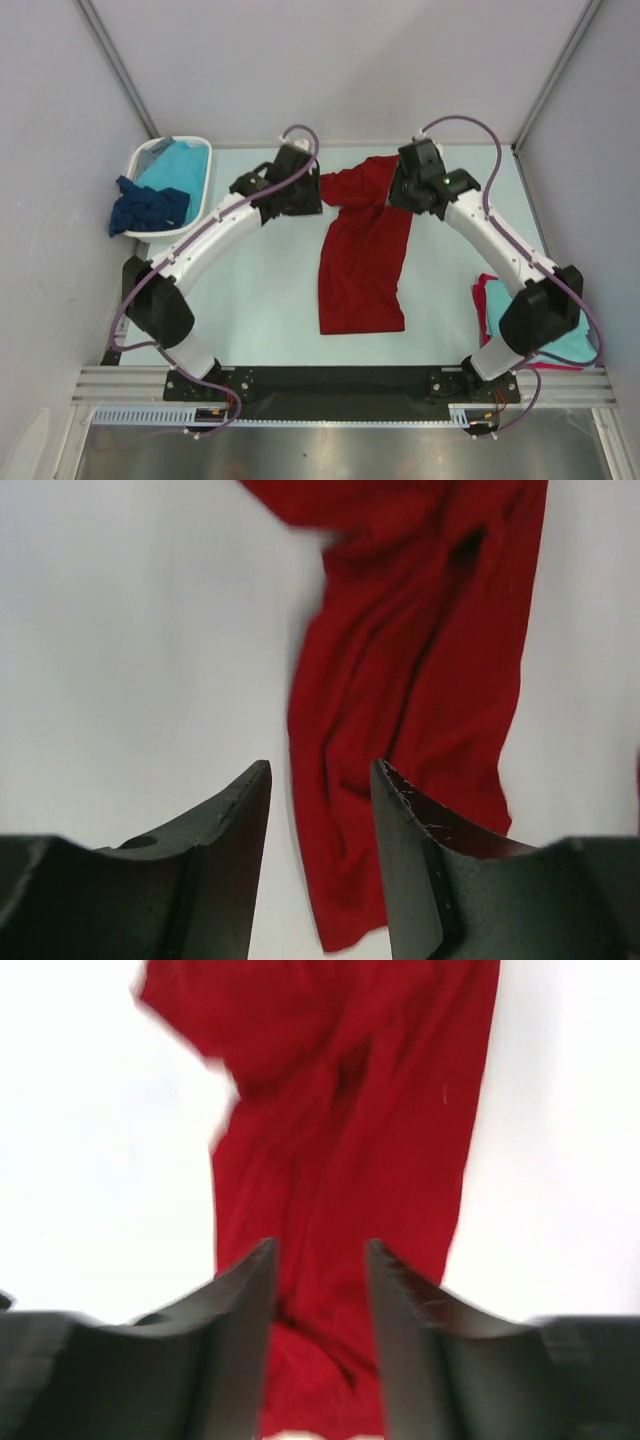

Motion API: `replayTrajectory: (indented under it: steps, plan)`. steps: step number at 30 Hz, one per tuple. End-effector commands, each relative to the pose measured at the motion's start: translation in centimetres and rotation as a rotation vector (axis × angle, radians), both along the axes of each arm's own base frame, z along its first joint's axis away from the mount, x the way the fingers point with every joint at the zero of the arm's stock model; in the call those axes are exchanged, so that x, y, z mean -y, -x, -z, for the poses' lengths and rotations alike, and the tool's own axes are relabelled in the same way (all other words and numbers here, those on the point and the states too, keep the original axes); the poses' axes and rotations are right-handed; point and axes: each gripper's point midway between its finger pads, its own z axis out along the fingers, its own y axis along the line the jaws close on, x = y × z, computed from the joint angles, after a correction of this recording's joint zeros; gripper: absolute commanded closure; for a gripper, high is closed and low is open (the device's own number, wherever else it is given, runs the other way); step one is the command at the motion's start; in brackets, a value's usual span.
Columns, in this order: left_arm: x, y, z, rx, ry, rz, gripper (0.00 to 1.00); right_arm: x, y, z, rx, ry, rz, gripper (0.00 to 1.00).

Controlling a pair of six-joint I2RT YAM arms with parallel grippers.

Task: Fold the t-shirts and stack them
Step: Rotate the tshirt 90 degrees

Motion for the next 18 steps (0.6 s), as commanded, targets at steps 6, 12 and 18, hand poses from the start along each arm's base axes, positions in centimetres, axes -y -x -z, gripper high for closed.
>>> replayTrajectory:
  steps: [6, 12, 18]
  plan:
    - [0.6, 10.7, 9.3, -0.143, -0.121, 0.037, 0.37, 0.9, 10.8, 9.8, -0.185, 0.101, 0.029, 0.78]
    - [0.9, 13.9, 10.4, -0.162, -0.117, 0.084, 0.50, 0.2, 13.9, 12.1, -0.241, 0.120, 0.002, 0.68]
    - [2.0, 17.2, 10.2, -0.139, -0.112, 0.152, 0.45, -0.9, 17.5, 13.0, -0.277, 0.120, -0.025, 0.56]
